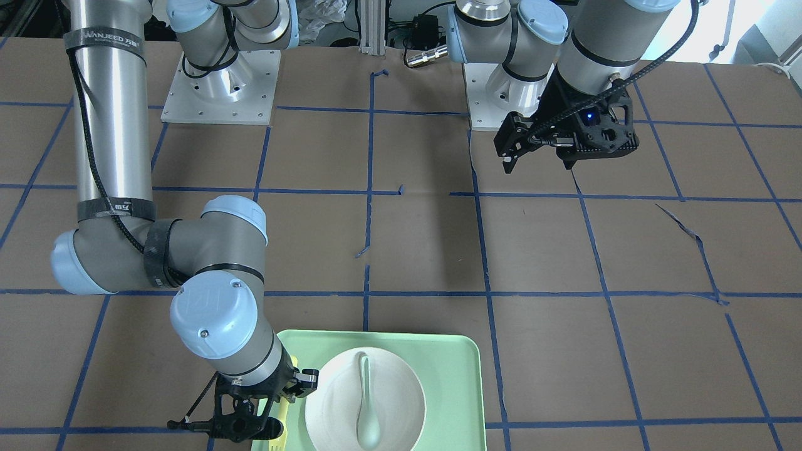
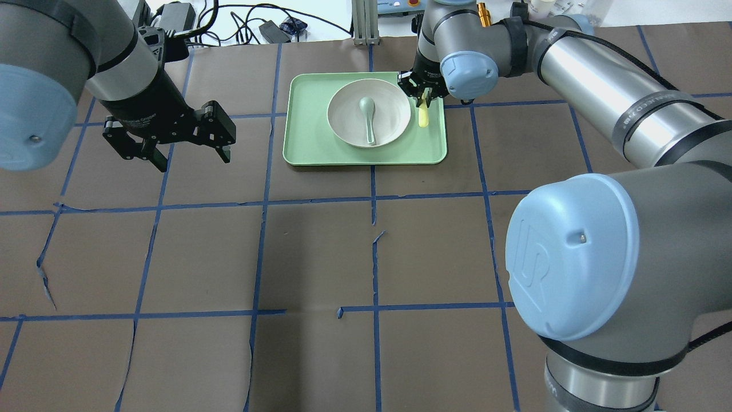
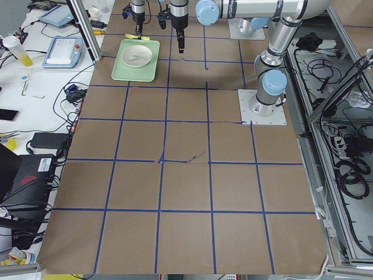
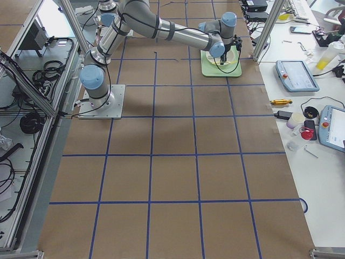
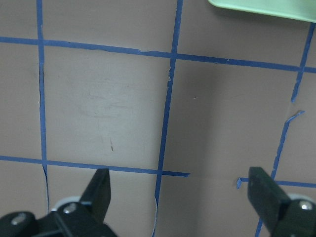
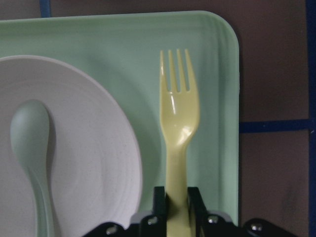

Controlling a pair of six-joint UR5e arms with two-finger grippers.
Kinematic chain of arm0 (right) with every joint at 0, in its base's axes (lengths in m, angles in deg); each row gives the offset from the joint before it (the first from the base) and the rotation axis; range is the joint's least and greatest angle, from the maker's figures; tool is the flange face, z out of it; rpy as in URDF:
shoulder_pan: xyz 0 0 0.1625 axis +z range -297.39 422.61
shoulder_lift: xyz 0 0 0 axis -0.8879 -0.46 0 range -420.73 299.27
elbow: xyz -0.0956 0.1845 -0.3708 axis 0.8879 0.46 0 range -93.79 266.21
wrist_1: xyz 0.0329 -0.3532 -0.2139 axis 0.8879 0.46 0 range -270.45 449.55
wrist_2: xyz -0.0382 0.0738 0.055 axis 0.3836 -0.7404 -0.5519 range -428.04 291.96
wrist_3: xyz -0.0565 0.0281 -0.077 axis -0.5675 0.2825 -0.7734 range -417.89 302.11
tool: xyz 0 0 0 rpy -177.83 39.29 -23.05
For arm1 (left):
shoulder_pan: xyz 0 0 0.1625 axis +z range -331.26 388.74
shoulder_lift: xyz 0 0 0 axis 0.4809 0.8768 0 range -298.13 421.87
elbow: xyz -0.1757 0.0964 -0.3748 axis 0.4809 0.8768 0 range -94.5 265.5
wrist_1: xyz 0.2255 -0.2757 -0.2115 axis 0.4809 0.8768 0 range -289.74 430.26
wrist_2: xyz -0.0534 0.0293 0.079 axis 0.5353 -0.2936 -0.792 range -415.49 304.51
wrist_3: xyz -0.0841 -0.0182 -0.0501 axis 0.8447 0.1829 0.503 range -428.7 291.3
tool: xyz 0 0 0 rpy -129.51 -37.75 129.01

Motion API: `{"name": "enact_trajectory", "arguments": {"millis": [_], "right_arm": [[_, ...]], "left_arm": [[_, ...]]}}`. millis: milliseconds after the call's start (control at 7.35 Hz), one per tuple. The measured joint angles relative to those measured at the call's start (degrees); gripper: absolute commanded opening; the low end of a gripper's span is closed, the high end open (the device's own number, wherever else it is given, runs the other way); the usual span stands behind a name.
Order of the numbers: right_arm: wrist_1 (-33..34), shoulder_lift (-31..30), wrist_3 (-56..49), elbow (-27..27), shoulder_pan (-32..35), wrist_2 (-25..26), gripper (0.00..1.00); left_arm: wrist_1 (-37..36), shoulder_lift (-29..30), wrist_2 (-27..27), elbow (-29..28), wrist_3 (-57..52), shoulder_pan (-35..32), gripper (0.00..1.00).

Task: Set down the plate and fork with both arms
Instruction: 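Lift the fork with the right gripper and set it on the tray beside the plate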

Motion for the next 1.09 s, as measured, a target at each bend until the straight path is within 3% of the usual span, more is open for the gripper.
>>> {"name": "enact_trajectory", "arguments": {"millis": [544,680,817,953,1089], "right_arm": [[3.51,1.86,-2.85,-2.12,-0.48,-2.25,0.00],[3.58,1.95,-4.18,-2.46,-0.51,-2.06,0.05],[3.60,1.96,-4.83,-2.98,-0.57,-2.03,0.30],[3.61,1.95,-5.07,-3.31,-0.68,-2.13,0.93],[3.61,1.94,-5.15,-3.43,-0.82,-2.39,1.00]], "left_arm": [[-0.01,0.06,-0.02,0.02,-0.02,0.00,1.00],[-0.01,0.04,-0.04,0.02,-0.01,0.00,1.00],[-0.01,-0.05,-0.02,0.02,0.03,0.00,1.00],[-0.01,-0.12,-0.01,0.00,0.03,0.00,1.00],[-0.01,-0.15,0.00,-0.03,0.00,0.00,1.00]]}}
